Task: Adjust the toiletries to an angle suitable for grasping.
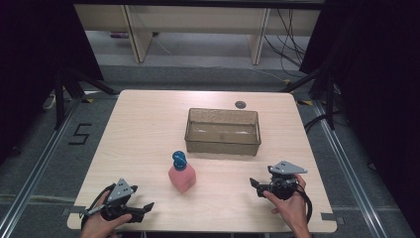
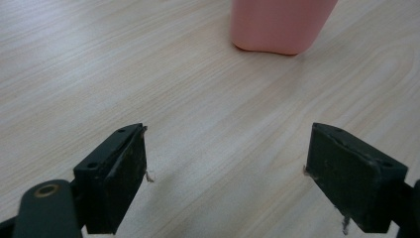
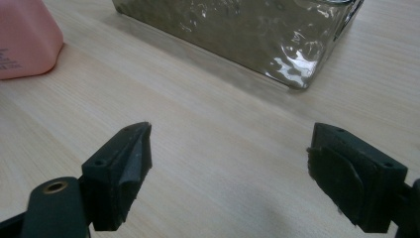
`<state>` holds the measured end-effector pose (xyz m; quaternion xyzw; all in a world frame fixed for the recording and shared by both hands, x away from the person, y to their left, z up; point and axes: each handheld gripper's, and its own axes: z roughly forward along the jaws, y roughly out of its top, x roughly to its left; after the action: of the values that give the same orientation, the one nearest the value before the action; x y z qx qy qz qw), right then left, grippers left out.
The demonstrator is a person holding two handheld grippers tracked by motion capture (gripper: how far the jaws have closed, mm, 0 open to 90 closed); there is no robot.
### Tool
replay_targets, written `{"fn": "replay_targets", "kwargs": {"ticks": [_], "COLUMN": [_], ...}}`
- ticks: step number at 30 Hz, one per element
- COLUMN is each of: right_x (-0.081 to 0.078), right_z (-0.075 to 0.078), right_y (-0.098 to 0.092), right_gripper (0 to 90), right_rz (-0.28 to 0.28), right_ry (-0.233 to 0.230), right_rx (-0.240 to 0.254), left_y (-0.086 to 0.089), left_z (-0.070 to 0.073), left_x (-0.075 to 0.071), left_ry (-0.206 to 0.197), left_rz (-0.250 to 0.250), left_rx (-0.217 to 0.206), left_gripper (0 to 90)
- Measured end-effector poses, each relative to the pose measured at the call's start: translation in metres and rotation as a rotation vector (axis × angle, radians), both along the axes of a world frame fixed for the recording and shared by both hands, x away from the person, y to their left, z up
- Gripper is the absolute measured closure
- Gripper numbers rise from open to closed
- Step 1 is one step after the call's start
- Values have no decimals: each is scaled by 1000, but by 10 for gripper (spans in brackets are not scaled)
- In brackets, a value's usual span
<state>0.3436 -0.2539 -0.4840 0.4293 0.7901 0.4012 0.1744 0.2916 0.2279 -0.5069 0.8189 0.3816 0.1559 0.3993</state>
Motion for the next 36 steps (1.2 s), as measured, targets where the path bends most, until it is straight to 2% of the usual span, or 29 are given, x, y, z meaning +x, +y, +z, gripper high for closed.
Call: {"fn": "replay_targets", "kwargs": {"ticks": [3, 4, 6, 11, 12, 14, 15, 16, 18, 19, 20, 21, 22, 23, 26, 27, 28, 33, 34, 36], "right_x": [-2, -1, -1, -3, -1, -2, -1, -1, -1, -3, -2, -2, -2, 0, 0, 1, 2, 2, 4, 3], "right_z": [1, 1, 1, 2, 3, 2, 3, 2, 3, 5, 5, 5, 6, 6, 9, 9, 10, 15, 15, 16], "right_y": [2, 0, 1, 5, 6, 9, 9, 11, 12, 16, 15, 15, 18, 18, 19, 19, 19, 25, 25, 30], "right_gripper": [178, 178, 177, 175, 172, 172, 172, 172, 173, 173, 173, 173, 173, 173, 174, 175, 179, 195, 195, 195], "right_rz": [-15, -3, -10, -14, 11, 12, 21, 37, 38, 33, 46, 46, 49, 65, 52, 53, 60, 58, 72, 68], "right_ry": [5, -23, -39, -26, -54, -43, -65, -57, -60, -50, -78, -78, -61, -80, -73, -90, -103, -96, -116, -98], "right_rx": [13, -14, -11, 24, 17, 38, 16, 37, 35, 52, 41, 41, 63, 51, 67, 69, 60, 80, 78, 95], "left_y": [0, 1, 1, 0, 0, 1, 1, 0, 0, 0, 1, 1, 0, 0, -1, 0, -1, 0, 0, 0], "left_z": [0, 0, 1, 1, 1, 2, 2, 1, 0, 0, 1, 1, 1, 1, 0, 1, 0, 1, 1, 1], "left_x": [0, 0, 0, 0, 0, 0, 0, 0, 0, 0, 0, 0, 0, 0, 0, 0, 0, 0, 0, 0], "left_ry": [0, 0, 6, 4, 2, 11, 11, 2, 2, 3, 4, 4, 6, 7, 7, 16, 7, 9, 8, 9], "left_rz": [0, -7, -4, 2, 1, -6, -6, 0, 2, 3, -7, -7, -7, -7, 0, -6, -1, -10, -11, -11], "left_rx": [1, 12, 17, 5, 4, 8, 8, 4, 3, 4, 18, 18, 17, 18, 6, 10, 6, 20, 19, 20], "left_gripper": [152, 152, 152, 152, 152, 152, 153, 153, 152, 152, 152, 152, 152, 152, 152, 152, 152, 152, 152, 152]}}
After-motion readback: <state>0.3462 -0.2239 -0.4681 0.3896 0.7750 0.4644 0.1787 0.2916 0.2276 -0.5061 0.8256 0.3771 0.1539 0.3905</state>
